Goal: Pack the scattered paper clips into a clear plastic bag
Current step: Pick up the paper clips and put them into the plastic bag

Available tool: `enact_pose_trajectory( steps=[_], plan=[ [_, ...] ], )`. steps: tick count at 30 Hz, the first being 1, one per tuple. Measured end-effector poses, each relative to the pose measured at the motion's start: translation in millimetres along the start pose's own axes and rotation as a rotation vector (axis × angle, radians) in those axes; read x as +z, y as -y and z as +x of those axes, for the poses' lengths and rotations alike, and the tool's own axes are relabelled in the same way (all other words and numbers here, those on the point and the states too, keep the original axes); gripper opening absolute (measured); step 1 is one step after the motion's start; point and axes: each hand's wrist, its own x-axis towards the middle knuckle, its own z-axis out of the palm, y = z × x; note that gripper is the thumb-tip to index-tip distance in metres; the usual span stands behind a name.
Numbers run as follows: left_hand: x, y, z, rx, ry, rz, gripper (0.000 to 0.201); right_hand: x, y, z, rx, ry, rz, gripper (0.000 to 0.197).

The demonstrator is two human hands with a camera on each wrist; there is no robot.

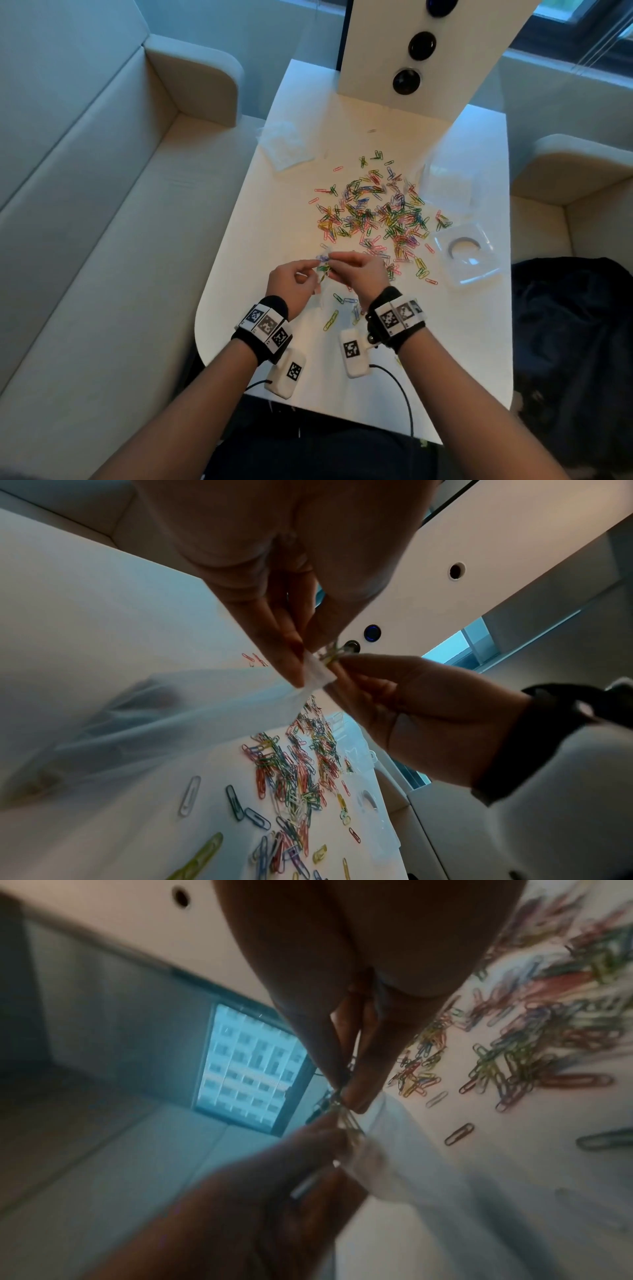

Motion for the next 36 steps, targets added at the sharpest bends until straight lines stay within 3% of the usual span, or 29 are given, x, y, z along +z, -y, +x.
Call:
enact_pose_trajectory(
  steps=[6, 11, 18, 21, 23, 25, 27, 29, 31, 34, 36],
  plan=[
    [0, 6, -3, 0.025, -0.033, -0.011, 0.029, 10, -15, 0, -0.057, -0.092, -0.49, 0.014],
    [0, 7, -7, 0.084, -0.007, 0.024, 0.027, 17, -15, -5, -0.036, -0.022, -0.76, 0.034],
    [1, 12, -13, 0.096, 0.022, 0.027, 0.027, 17, -17, -12, -0.202, 0.012, -1.129, 0.021],
    [4, 15, -15, 0.082, 0.029, 0.023, 0.029, 15, -15, -15, -0.186, 0.111, -1.303, 0.028],
    [4, 18, -15, 0.071, 0.017, 0.025, 0.03, 6, -13, -17, -0.186, 0.188, -1.172, 0.034],
    [2, 20, -14, 0.047, 0.007, 0.013, 0.031, -11, -9, -21, -0.177, 0.192, -0.856, 0.035],
    [0, 20, -13, 0.025, 0.004, -0.002, 0.031, -37, -11, -25, -0.155, 0.07, -0.636, 0.03],
    [-4, 20, -11, 0.007, 0.0, -0.028, 0.031, -72, -23, -28, -0.088, -0.107, -0.687, 0.028],
    [-7, 21, -8, -0.033, -0.015, -0.032, 0.031, -111, -47, -33, 0.134, -0.24, -0.865, 0.051],
    [-13, 21, -5, -0.104, -0.006, 0.033, 0.032, -150, -93, -47, 0.508, -0.276, -1.037, 0.106],
    [-16, 20, -4, -0.122, 0.002, 0.073, 0.03, -153, -113, -56, 0.547, -0.288, -0.975, 0.122]
  ],
)
